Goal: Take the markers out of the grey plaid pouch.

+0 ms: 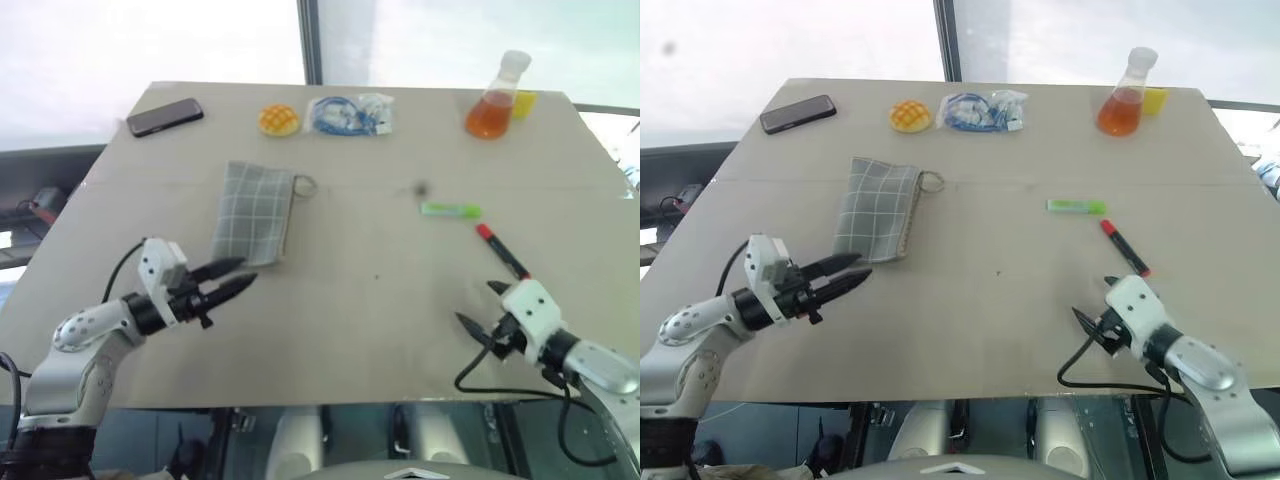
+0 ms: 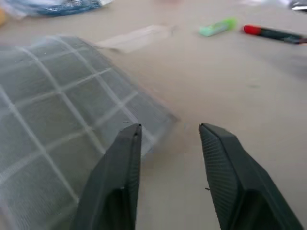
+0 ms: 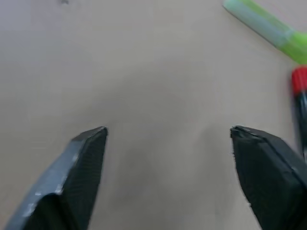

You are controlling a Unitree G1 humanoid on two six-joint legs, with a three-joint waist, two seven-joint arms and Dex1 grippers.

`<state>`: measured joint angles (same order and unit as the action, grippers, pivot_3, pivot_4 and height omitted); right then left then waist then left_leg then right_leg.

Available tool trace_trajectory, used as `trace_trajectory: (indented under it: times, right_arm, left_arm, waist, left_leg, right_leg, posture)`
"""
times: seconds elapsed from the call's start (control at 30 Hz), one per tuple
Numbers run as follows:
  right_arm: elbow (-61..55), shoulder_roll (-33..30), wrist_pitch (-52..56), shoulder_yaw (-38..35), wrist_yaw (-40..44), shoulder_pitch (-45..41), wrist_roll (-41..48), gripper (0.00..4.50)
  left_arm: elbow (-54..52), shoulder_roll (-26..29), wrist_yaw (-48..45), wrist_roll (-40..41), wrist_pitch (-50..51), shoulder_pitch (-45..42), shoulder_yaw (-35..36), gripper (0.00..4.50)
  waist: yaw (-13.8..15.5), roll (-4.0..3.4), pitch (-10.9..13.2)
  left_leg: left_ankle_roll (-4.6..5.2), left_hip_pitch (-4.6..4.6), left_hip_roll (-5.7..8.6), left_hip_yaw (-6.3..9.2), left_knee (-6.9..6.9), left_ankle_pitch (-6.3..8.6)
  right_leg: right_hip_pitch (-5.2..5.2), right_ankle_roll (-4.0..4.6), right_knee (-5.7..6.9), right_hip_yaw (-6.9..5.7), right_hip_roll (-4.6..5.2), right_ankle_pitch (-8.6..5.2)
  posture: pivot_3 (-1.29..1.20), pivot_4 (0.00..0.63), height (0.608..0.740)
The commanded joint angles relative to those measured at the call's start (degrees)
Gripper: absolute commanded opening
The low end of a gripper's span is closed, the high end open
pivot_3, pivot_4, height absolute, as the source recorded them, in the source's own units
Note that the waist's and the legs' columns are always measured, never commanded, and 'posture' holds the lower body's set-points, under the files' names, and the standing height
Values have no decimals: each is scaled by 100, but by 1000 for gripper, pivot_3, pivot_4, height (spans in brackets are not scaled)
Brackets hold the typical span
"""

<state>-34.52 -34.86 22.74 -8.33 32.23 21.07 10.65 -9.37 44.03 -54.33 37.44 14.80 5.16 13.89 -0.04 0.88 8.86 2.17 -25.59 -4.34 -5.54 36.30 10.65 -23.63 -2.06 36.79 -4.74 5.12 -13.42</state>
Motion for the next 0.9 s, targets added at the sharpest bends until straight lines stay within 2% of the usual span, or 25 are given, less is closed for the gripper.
trace_trajectory:
  times: [0.03, 0.2, 0.3, 0.4, 0.47, 0.53, 0.7, 0.9]
  right_arm:
    - [-382, 0, -289, -525, 79, 455, 89, 4375]
    - [-281, 91, -325, -411, -60, 181, -9, 4375]
    - [-310, 167, -281, -306, -74, 39, -4, 4375]
    - [-385, 101, -533, -405, 172, 362, 22, 4375]
    - [-445, 51, -594, -568, 371, 584, 181, 4375]
    - [-454, 9, -621, -713, 478, 713, 265, 4375]
    - [-421, -117, -614, -1025, 747, 1001, 438, 4375]
    - [-438, -178, -531, -1335, 966, 1308, 624, 4375]
  left_arm:
    - [-243, -74, 237, -304, -50, 58, 43, 1970]
    - [1169, -87, 691, -1458, -947, -603, 18, 1970]
    - [1620, -69, 384, -1583, -1383, -849, 21, 1970]
    - [1026, -30, -492, -835, -1091, -458, 126, 1970]
    - [744, 14, -645, -526, -731, -267, 220, 1970]
    - [552, 60, -700, -464, -574, -133, 245, 1970]
    - [160, 117, -788, -482, -305, 127, 145, 1970]
    - [-201, 82, -911, -506, -182, 493, 122, 1970]
  waist:
    - [12, -6, -4]
    - [-27, -27, 2]
    - [-46, -37, 5]
    - [-45, -26, -3]
    - [-35, -4, -16]
    - [-14, -3, -17]
    - [48, -4, -17]
    - [82, -10, -17]
  left_leg:
    - [0, 3, 0, 1, 0, 0]
    - [0, 0, -12, 13, 0, 1]
    - [0, -10, -24, 33, -2, 1]
    - [1, -9, -14, 23, 4, 0]
    - [21, -8, 17, 3, 7, 13]
    - [28, -8, 35, 2, 9, 44]
    - [22, -7, 15, 10, 9, 57]
    - [-16, 7, -6, 27, 19, 74]
  right_leg:
    - [1, 1, 0, 0, 3, 1]
    - [-11, 1, -27, -29, 37, 1]
    - [-17, 2, -68, -74, 41, 1]
    - [-18, 21, -87, -96, 79, 14]
    - [-20, 27, -85, -89, 90, 28]
    - [-20, 44, -86, -71, 88, 76]
    - [-18, -27, -85, -75, 29, 51]
    - [-16, -3, -82, -72, 6, 40]
  posture:
    - [0, 150, 740]
    - [0, 150, 740]
    - [0, 150, 740]
    - [0, 150, 740]
    - [0, 150, 740]
    - [0, 150, 740]
    - [0, 150, 740]
    - [0, 150, 740]
